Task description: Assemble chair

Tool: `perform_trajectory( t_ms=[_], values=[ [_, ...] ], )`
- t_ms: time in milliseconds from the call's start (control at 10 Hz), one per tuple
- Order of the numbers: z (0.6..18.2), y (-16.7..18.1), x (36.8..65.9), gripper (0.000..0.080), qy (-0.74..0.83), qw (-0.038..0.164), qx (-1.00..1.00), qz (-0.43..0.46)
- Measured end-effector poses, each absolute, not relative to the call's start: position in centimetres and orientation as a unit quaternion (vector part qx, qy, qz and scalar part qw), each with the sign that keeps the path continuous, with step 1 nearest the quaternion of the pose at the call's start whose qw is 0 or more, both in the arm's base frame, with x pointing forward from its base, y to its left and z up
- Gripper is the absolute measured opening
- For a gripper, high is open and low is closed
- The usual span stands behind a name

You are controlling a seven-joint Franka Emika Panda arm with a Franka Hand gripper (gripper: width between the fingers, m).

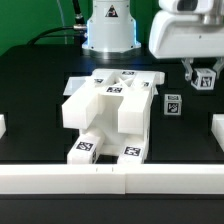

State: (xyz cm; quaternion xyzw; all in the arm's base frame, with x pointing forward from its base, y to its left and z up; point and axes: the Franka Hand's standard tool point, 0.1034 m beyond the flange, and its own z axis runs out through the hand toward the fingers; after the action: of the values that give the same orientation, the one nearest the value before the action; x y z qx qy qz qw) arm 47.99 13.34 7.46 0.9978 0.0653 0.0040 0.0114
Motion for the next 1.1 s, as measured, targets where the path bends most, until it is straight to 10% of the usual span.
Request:
perform_trajectory(
  t_ms=[400,1100],
  values=[
    [11.5,8.2,51.6,0.0287,0.083,0.006,0.996,0.02],
    [12.3,6.9,53.5,0.0287,0.1,0.008,0.995,0.021]
  ],
)
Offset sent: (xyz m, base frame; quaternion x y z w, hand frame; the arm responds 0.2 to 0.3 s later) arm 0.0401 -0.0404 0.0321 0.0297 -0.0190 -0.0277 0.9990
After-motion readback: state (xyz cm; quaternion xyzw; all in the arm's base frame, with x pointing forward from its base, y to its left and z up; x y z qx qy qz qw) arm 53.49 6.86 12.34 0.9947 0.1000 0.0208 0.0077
